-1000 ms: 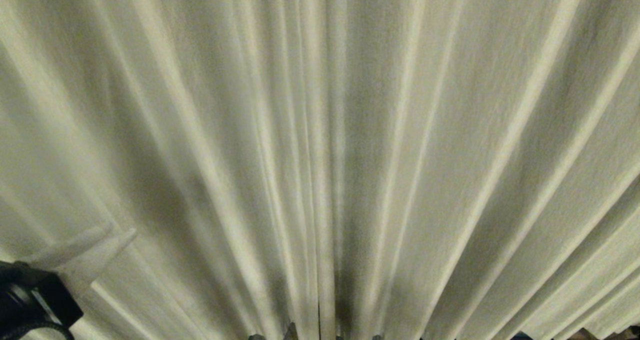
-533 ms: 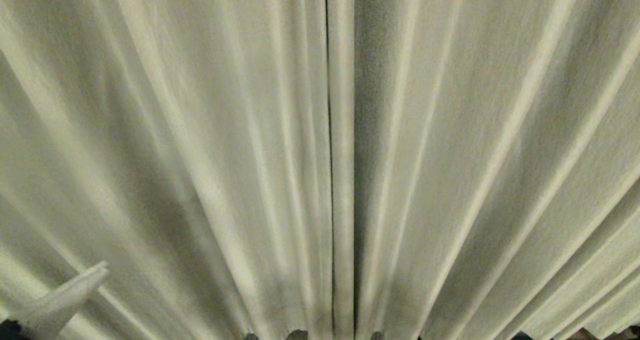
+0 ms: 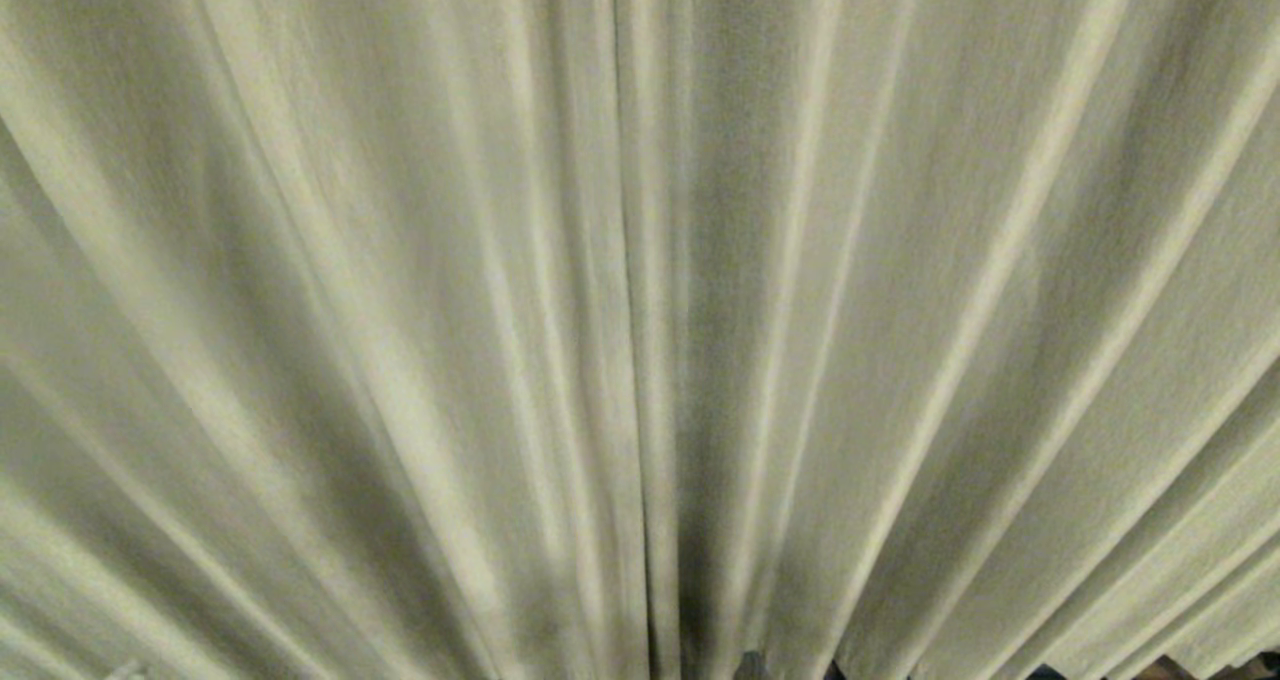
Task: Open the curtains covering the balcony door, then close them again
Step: Pull the outer curtains open on both sides
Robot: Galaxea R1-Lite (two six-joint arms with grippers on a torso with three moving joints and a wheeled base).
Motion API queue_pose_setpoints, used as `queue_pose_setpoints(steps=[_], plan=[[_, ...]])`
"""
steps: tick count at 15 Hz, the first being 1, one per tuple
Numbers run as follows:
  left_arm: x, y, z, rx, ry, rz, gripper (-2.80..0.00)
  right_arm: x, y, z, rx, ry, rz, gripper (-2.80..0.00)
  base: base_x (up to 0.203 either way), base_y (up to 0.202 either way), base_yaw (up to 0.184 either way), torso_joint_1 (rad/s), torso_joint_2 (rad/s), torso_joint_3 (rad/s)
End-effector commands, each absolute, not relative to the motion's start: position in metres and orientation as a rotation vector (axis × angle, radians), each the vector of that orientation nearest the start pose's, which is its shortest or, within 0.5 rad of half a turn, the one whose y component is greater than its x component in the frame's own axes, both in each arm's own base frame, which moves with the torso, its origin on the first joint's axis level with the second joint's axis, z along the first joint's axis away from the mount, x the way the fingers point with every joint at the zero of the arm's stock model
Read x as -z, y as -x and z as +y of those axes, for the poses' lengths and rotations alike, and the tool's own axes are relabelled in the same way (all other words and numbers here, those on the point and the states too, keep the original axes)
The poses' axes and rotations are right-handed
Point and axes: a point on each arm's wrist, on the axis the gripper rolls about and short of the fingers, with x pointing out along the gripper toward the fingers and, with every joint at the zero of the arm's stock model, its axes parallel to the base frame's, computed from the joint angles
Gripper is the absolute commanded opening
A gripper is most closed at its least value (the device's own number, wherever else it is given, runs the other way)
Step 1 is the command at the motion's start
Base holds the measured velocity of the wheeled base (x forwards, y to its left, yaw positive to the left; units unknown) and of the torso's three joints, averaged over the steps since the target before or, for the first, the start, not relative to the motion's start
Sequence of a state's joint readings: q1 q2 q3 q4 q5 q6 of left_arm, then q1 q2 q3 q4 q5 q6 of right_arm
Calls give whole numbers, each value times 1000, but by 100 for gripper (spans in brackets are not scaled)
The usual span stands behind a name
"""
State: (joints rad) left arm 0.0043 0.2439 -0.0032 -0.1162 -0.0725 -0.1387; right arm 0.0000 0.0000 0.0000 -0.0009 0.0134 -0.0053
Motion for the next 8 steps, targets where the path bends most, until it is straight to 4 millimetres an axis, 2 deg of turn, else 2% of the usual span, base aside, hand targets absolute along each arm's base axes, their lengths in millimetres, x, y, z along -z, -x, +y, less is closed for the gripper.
queue_pose_setpoints(steps=[1,4,8], plan=[[-89,11,-2,53,129,47,-280,-76,23,0,-14,6,-2,-280,0,0,0,0,0,0],[-84,23,-1,37,113,-77,-280,-76,23,0,-14,6,-2,-280,0,0,0,0,0,0],[-83,23,-1,34,112,-76,-280,-76,23,0,-14,6,-2,-280,0,0,0,0,0,0]])
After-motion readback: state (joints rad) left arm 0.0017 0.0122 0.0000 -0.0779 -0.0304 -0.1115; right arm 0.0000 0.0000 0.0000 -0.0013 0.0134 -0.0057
